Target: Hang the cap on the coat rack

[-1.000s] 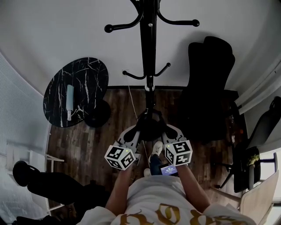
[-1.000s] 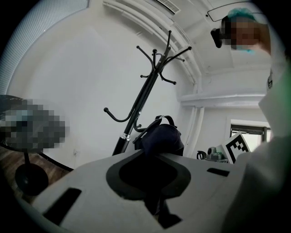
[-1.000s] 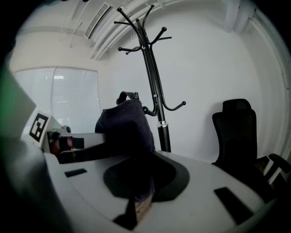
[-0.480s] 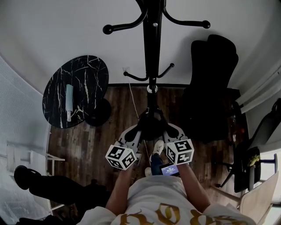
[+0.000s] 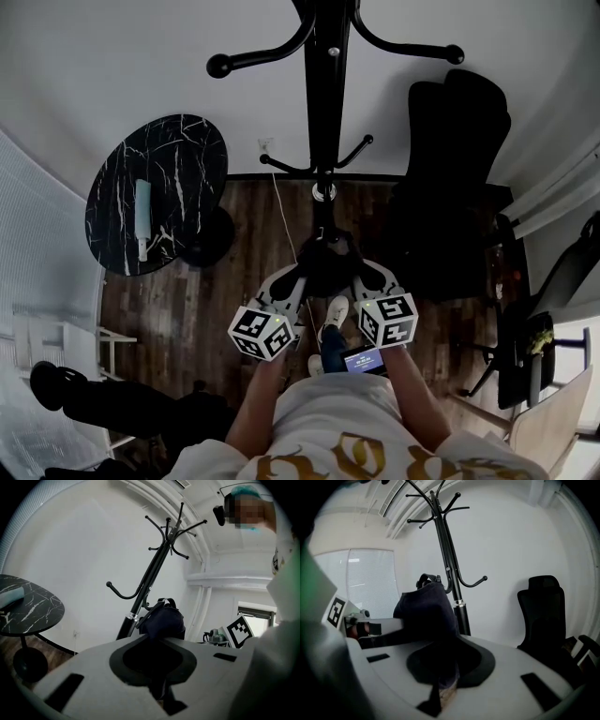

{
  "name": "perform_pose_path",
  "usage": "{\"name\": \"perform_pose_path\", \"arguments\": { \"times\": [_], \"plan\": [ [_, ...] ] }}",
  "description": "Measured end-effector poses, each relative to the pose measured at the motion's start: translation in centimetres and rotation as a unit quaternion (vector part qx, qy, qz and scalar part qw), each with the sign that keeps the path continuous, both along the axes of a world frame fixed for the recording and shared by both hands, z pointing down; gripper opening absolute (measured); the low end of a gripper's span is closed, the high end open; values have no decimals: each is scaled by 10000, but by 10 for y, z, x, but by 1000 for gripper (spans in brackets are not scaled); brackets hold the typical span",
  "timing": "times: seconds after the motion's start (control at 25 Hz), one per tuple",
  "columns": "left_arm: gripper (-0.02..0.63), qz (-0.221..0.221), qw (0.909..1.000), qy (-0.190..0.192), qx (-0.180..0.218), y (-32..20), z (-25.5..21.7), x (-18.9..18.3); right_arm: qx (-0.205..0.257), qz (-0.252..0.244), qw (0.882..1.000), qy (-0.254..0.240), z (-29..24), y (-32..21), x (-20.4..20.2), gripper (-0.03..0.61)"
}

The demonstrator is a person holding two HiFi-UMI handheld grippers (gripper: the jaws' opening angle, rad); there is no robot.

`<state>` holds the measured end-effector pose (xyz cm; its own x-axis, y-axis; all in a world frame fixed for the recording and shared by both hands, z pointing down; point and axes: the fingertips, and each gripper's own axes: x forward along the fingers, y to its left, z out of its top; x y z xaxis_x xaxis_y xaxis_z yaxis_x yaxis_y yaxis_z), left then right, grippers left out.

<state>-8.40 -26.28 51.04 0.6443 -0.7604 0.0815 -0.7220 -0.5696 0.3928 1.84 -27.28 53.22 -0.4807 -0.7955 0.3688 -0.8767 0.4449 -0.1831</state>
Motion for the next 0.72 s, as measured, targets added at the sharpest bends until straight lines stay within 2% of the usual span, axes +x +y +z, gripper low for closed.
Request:
{"name": "perform_pose_path", "arguments": {
  "times": [0.72],
  "plan": [
    [26,-103,9997,114,-179,-9,14,2,-193,-72,9998,81,17,-14,-1,28]
  ]
}}
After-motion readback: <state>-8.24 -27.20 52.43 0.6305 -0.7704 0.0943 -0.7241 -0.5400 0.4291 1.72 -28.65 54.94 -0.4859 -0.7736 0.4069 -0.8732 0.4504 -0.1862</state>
